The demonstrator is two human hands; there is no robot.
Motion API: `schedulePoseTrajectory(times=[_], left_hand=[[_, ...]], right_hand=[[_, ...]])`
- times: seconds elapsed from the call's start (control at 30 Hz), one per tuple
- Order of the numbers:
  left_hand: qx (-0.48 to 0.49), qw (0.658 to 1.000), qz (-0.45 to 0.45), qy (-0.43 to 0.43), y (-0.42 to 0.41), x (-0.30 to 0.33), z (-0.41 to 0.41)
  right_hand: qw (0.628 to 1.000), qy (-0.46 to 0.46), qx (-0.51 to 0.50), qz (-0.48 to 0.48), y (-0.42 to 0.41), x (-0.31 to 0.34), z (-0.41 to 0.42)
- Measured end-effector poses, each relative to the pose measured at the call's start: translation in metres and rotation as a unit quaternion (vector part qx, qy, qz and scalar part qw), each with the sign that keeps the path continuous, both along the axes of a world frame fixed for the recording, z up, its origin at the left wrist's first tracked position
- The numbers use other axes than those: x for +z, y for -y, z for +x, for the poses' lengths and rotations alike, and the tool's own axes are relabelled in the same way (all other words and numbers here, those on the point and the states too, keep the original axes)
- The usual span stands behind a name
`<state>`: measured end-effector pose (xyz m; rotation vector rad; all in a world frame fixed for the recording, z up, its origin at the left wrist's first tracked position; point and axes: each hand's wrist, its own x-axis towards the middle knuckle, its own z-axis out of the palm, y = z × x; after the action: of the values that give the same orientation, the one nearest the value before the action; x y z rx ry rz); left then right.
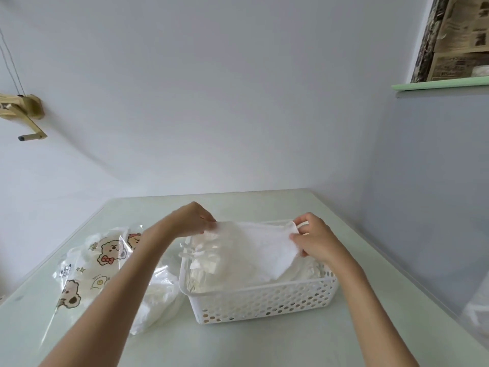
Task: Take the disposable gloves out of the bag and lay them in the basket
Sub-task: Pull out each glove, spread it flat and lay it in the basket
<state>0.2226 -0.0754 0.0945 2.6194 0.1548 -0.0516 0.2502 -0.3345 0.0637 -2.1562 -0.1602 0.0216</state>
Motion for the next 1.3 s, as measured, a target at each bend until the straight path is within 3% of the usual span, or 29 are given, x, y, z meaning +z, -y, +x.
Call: schedulePoseTrajectory(times=[0.13,0.27,0.4,0.5,0.6,0.67,0.8,0.93,0.97,1.03,1.1,1.2,1.3], left_hand=[[0.027,0.993,0.099,0.061,0.020,-0.018,0.019],[0.043,0.971,0.161,0.168,0.031,-0.031,0.023],[0.074,0.949,0.103,0.289,0.028,-0.031,0.007],[0.036,0.973,0.111,0.198,0.021,-0.027,-0.015],[-0.026,0.973,0.216,0.077,0.018,-0.025,-0.032],[-0.043,0.966,0.249,0.054,0.017,-0.023,-0.036],[-0.060,0.958,0.280,0.021,0.019,-0.022,-0.041],[-0.043,0.965,0.214,0.146,0.023,-0.018,-0.045],[-0.066,0.972,0.180,0.139,0.027,-0.017,-0.043],[-0.139,0.975,0.170,0.039,0.037,-0.023,-0.037],[-0.165,0.958,0.225,-0.064,0.042,-0.038,-0.033],[-0.151,0.938,0.292,-0.111,0.039,-0.056,-0.030],[-0.149,0.927,0.311,-0.149,0.043,-0.057,-0.029]], right_hand=[[0.977,0.093,-0.061,-0.184,0.002,-0.014,0.007],[0.965,0.125,-0.082,-0.217,0.002,-0.019,0.009],[0.964,0.140,-0.074,-0.214,0.008,-0.013,0.007],[0.962,0.207,-0.065,-0.169,0.009,-0.003,0.005],[0.979,0.160,0.053,-0.111,0.001,-0.002,0.006],[0.981,0.092,0.112,-0.127,-0.005,-0.010,0.007],[0.973,0.018,0.119,-0.198,0.000,-0.017,0.008],[0.978,0.115,0.123,-0.120,0.000,-0.002,0.003],[0.979,0.131,0.128,-0.092,-0.002,0.002,0.001],[0.977,0.124,0.158,-0.069,-0.006,0.005,-0.003],[0.968,0.083,0.188,-0.143,-0.008,0.001,-0.005],[0.935,-0.032,0.198,-0.294,-0.006,-0.013,-0.005],[0.923,-0.080,0.202,-0.317,-0.006,-0.017,-0.002]])
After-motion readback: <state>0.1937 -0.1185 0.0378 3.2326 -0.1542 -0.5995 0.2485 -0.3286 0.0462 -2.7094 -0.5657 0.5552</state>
